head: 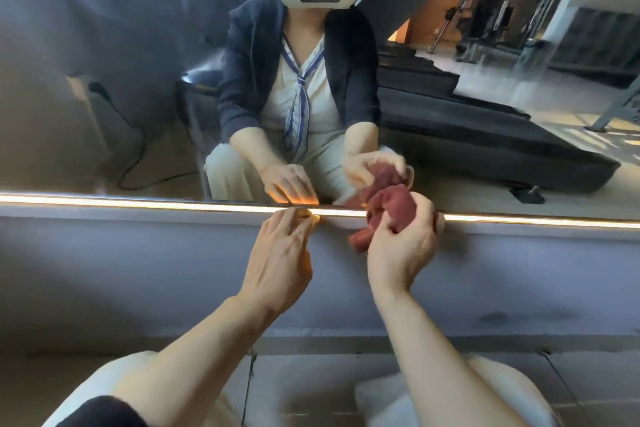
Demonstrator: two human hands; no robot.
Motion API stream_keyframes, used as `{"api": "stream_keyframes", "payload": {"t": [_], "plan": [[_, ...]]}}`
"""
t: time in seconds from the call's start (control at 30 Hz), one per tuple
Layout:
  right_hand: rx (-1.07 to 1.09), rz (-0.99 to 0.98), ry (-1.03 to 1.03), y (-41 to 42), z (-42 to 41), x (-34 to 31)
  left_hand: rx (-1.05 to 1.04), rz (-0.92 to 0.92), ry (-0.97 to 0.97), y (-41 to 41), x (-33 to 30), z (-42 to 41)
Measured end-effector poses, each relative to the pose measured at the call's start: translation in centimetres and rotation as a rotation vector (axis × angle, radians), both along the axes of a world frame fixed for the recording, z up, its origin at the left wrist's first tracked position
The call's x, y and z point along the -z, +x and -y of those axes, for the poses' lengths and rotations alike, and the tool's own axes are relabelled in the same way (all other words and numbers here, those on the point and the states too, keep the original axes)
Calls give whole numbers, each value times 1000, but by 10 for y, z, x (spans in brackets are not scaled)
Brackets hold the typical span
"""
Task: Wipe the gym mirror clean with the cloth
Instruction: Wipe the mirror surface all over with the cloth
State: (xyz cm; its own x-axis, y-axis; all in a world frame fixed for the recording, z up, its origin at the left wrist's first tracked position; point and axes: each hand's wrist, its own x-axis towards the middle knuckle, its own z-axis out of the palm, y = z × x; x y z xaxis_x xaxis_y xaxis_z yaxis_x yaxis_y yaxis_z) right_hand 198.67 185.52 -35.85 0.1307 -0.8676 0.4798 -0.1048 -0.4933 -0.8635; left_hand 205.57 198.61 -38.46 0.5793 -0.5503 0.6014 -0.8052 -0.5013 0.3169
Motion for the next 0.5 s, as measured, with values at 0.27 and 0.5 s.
{"api": "stream_keyframes", "payload": {"t": [0.27, 0.5], "plan": [[-307, -150, -204, 23, -57, 26, -76, 26, 59, 3, 4, -45], [-52, 32, -135, 47, -60, 17, -146, 90, -56, 34, -13, -84]]}}
